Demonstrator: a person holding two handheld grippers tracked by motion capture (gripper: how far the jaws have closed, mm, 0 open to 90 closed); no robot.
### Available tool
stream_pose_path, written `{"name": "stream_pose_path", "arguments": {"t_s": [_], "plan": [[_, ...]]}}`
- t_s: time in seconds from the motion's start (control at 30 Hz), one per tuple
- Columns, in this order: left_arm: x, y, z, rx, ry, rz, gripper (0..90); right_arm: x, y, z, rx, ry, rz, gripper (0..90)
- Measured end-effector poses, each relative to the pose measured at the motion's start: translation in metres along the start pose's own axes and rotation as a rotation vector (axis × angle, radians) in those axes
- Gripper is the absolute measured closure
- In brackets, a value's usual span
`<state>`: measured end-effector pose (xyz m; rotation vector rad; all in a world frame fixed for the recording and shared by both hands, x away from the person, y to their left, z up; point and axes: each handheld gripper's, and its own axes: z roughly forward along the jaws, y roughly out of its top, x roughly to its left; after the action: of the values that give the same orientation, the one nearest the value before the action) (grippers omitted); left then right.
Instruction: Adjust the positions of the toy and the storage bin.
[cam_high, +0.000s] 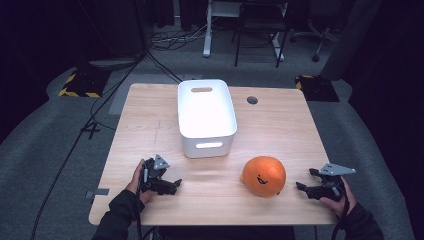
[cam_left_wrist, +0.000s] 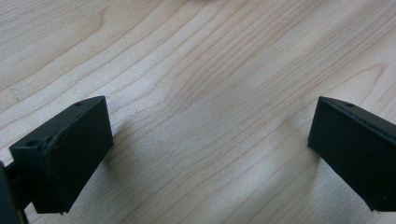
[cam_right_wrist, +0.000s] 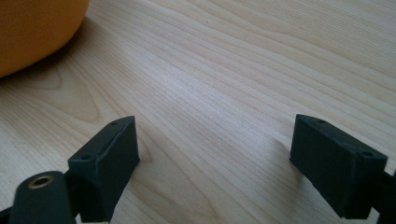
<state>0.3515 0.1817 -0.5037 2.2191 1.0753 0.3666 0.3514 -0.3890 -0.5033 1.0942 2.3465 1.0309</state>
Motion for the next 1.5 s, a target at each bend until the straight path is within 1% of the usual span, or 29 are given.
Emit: {"name": "stream_pose_path", "arguments": {"t_s": [0.03,0.07,0.1,0.13,0.17,0.2,0.23,0.27,0.3,0.33,0.37,0.47,0.57,0.6,0.63,0.67,0.7,0.73,0.77,0.8,0.87,0.93,0.97,1.07,1.17,1.27,1.33,1.43,1.5], "plan": [[0.0,0.0,-0.001,-0.001,0.012,0.011,0.2,0.0,0.0,0.0,0.0,0.0,-0.003,15.5],[0.0,-0.001,-0.001,-0.003,0.009,0.02,0.5,0.0,0.0,0.0,-0.003,0.001,-0.003,15.7],[0.0,-0.002,-0.002,0.004,-0.015,0.026,0.5,0.0,0.0,0.0,-0.003,0.004,-0.002,15.7],[0.0,-0.003,-0.002,-0.008,-0.011,0.037,0.5,0.001,0.0,0.0,-0.003,0.005,0.001,15.7],[0.0,-0.003,-0.002,-0.008,-0.011,0.037,0.5,0.001,0.0,0.0,-0.003,0.005,0.001,15.7],[-0.001,-0.004,-0.004,0.002,-0.046,0.051,0.5,0.003,0.0,0.0,-0.002,0.008,-0.008,15.8],[-0.001,-0.005,-0.005,-0.003,-0.047,0.062,0.5,0.004,0.0,0.0,0.0,0.007,-0.009,15.8],[0.0,-0.006,-0.005,0.006,-0.064,0.071,0.5,0.006,0.0,0.0,-0.001,0.006,-0.011,15.8],[0.0,-0.007,-0.005,0.0,-0.078,0.074,0.5,0.008,0.001,0.0,-0.003,-0.005,-0.022,15.7],[0.001,-0.007,-0.006,-0.001,-0.068,0.088,0.5,0.009,0.002,0.0,0.001,-0.011,-0.027,15.8],[0.001,-0.007,-0.006,-0.001,-0.068,0.088,0.5,0.01,0.003,0.0,0.004,-0.016,-0.027,16.0],[0.001,-0.007,-0.006,0.001,-0.072,0.079,0.6,0.013,0.004,0.0,0.025,0.013,-0.039,16.1],[0.001,-0.007,-0.006,0.0,-0.066,0.077,0.6,0.017,0.004,0.0,0.021,0.03,-0.04,17.7],[0.001,-0.007,-0.006,0.0,-0.067,0.078,0.6,0.019,0.006,-0.002,-0.001,0.059,-0.045,18.4],[0.001,-0.007,-0.006,0.0,-0.067,0.078,0.6,0.019,0.006,-0.002,-0.001,0.059,-0.045,18.4],[0.001,-0.007,-0.006,0.0,-0.067,0.078,0.6,0.022,0.008,-0.005,-0.024,0.079,-0.04,19.6],[0.001,-0.007,-0.006,0.0,-0.067,0.078,0.6,0.022,0.008,-0.005,-0.024,0.079,-0.04,19.6],[0.001,-0.007,-0.006,0.0,-0.067,0.078,0.6,0.026,0.012,-0.008,-0.045,0.093,-0.051,20.2],[0.001,-0.007,-0.006,0.0,-0.067,0.078,0.6,0.026,0.012,-0.008,-0.045,0.093,-0.051,20.2],[0.001,-0.007,-0.006,0.0,-0.067,0.078,0.6,0.029,0.014,-0.011,-0.061,0.103,-0.059,20.3],[0.001,-0.007,-0.006,0.0,-0.067,0.078,0.6,0.032,0.017,-0.014,-0.073,0.108,-0.06,20.6],[0.001,-0.007,-0.006,0.0,-0.067,0.078,0.6,0.034,0.02,-0.017,-0.083,0.117,-0.079,20.6],[0.001,-0.007,-0.006,0.0,-0.067,0.077,0.6,0.037,0.022,-0.019,-0.092,0.121,-0.069,20.6],[0.001,-0.007,-0.006,0.0,-0.066,0.079,0.6,0.039,0.025,-0.022,-0.104,0.119,-0.084,20.6],[0.001,-0.007,-0.006,0.0,-0.067,0.078,0.6,0.046,0.031,-0.027,-0.132,0.126,-0.089,20.7],[0.001,-0.007,-0.006,0.0,-0.067,0.078,0.6,0.049,0.034,-0.03,-0.135,0.127,-0.098,20.8],[0.001,-0.007,-0.006,0.0,-0.067,0.078,0.6,0.055,0.04,-0.032,-0.147,0.142,-0.11,20.8],[0.001,-0.007,-0.006,0.0,-0.068,0.078,0.6,0.06,0.045,-0.033,-0.151,0.137,-0.127,20.8],[0.001,-0.007,-0.006,0.001,-0.067,0.079,0.6,0.061,0.046,-0.033,-0.157,0.135,-0.127,20.7]]}}
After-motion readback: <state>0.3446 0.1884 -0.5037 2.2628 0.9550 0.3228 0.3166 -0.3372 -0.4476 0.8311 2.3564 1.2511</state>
